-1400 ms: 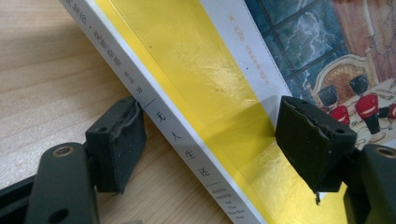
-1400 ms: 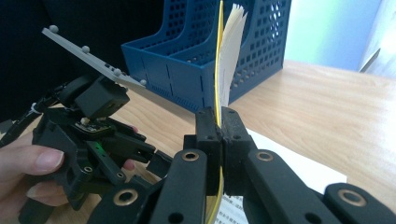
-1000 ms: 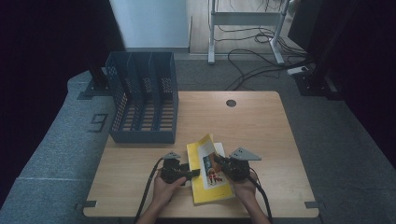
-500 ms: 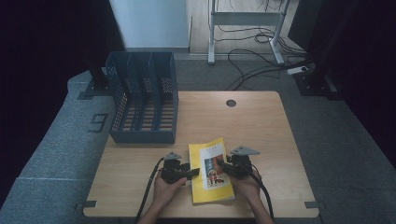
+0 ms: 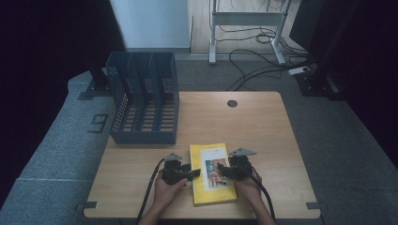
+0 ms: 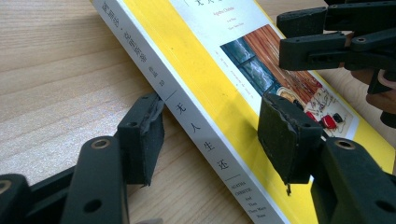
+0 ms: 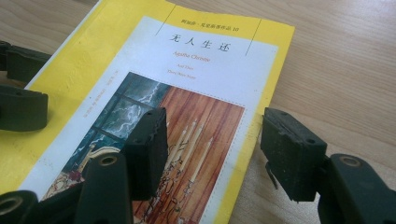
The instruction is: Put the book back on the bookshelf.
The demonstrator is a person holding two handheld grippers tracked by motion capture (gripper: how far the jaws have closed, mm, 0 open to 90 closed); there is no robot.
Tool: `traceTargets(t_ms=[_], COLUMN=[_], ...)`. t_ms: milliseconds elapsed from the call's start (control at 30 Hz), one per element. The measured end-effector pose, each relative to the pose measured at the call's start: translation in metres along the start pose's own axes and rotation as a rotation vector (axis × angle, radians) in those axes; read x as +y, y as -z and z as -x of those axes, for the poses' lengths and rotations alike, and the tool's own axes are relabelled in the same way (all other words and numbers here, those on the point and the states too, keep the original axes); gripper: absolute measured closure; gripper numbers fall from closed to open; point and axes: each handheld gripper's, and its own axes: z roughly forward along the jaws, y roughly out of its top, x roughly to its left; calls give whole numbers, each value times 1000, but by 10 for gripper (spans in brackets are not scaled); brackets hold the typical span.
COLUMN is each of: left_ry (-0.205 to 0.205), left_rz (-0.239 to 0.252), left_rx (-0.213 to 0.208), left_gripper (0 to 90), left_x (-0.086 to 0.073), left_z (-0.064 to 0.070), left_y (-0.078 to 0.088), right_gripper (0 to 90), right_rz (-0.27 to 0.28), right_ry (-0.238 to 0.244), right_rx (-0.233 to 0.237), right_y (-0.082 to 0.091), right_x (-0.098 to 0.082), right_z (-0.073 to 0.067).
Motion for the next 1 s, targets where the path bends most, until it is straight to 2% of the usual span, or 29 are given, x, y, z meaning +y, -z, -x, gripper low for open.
traceTargets(t_ms=[100,533,733,900,1000], left_ry=[0,11,35,69,69], left_rz=[0,5,5,8,10], left_rx=[1,2,-19,-52,-56], left_gripper=[408,425,436,472,475], left_x=[0,4,4,4,3], left_z=[0,-6,-9,-14,-15], left_y=[0,-1,1,2,2], right_gripper=[387,387,386,387,388], right_rz=[-1,1,6,10,13], right_ry=[-9,11,28,36,40], right_rx=[10,25,40,42,41], right_y=[-1,-2,-3,-4,-3], right_x=[0,-1,-2,-2,-2], right_z=[1,0,-2,-3,-4])
